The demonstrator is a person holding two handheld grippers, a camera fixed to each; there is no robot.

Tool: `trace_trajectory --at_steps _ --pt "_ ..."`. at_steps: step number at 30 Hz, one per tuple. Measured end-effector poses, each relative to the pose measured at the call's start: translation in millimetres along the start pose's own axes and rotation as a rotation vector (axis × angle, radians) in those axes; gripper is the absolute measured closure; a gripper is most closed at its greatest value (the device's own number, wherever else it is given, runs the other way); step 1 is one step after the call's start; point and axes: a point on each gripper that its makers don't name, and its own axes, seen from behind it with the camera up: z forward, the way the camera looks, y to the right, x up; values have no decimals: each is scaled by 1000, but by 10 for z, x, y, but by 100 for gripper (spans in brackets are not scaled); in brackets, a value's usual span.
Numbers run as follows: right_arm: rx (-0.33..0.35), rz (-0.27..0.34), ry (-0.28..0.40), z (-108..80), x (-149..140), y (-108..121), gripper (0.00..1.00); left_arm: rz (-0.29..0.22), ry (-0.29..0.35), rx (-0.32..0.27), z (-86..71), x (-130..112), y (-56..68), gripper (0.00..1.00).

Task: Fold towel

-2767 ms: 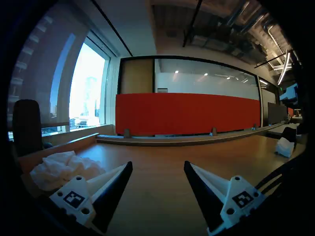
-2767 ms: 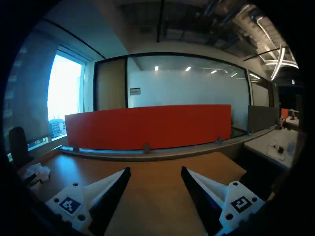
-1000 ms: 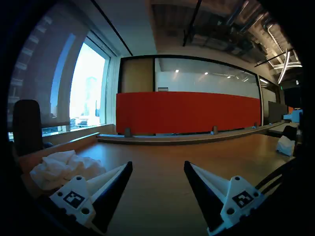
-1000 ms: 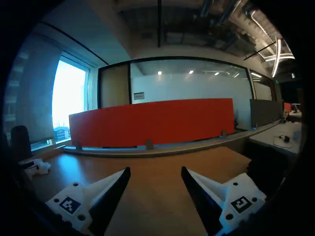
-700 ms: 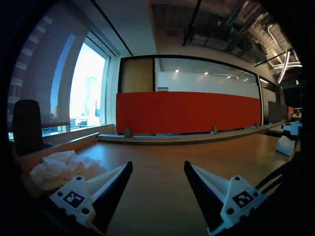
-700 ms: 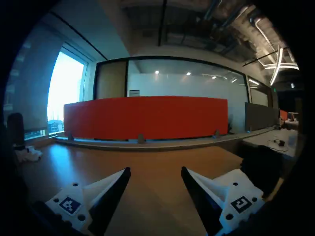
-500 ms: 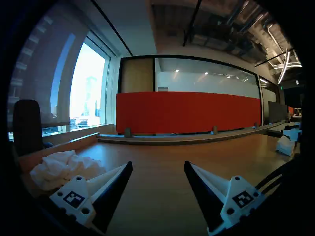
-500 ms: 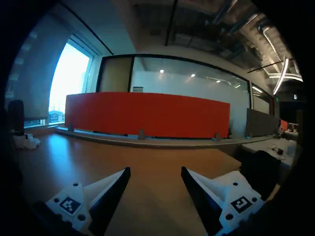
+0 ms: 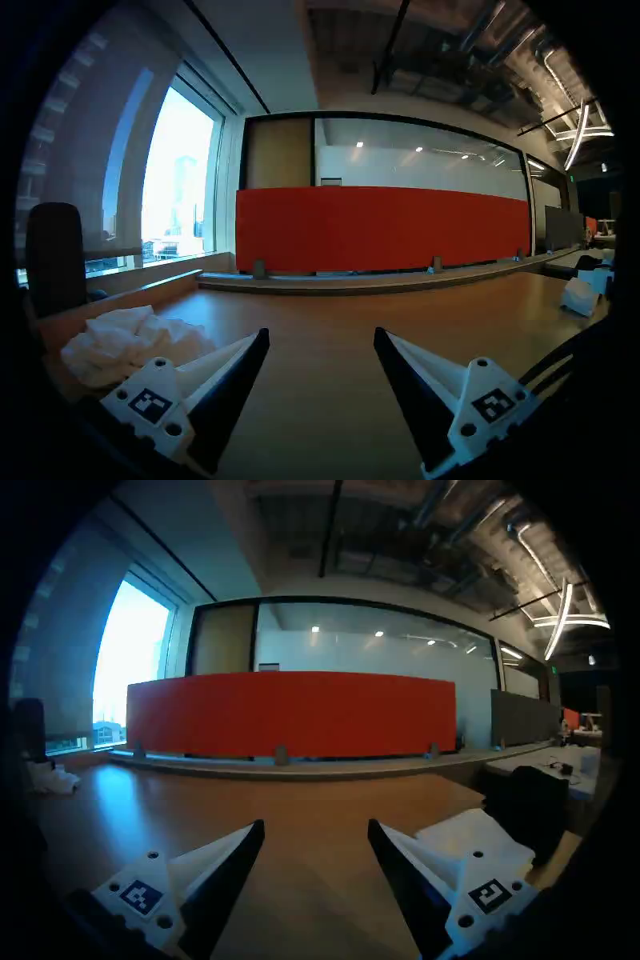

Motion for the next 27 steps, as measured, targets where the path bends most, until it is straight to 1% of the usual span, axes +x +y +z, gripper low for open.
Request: trace_trajectory --at_steps 6,15,21,27 --pt "13 -10 13 3 27 18 0 0 0 0 2 -4 0 3" --pt "53 -7 17 19 31 -27 0 0 0 0 -4 -8 -1 3" --pt "62 -5 18 36 24 -25 0 0 0 0 -4 -9 -4 3" --pt "52 -5 18 47 26 1 0 0 0 0 -9 -9 -2 3"
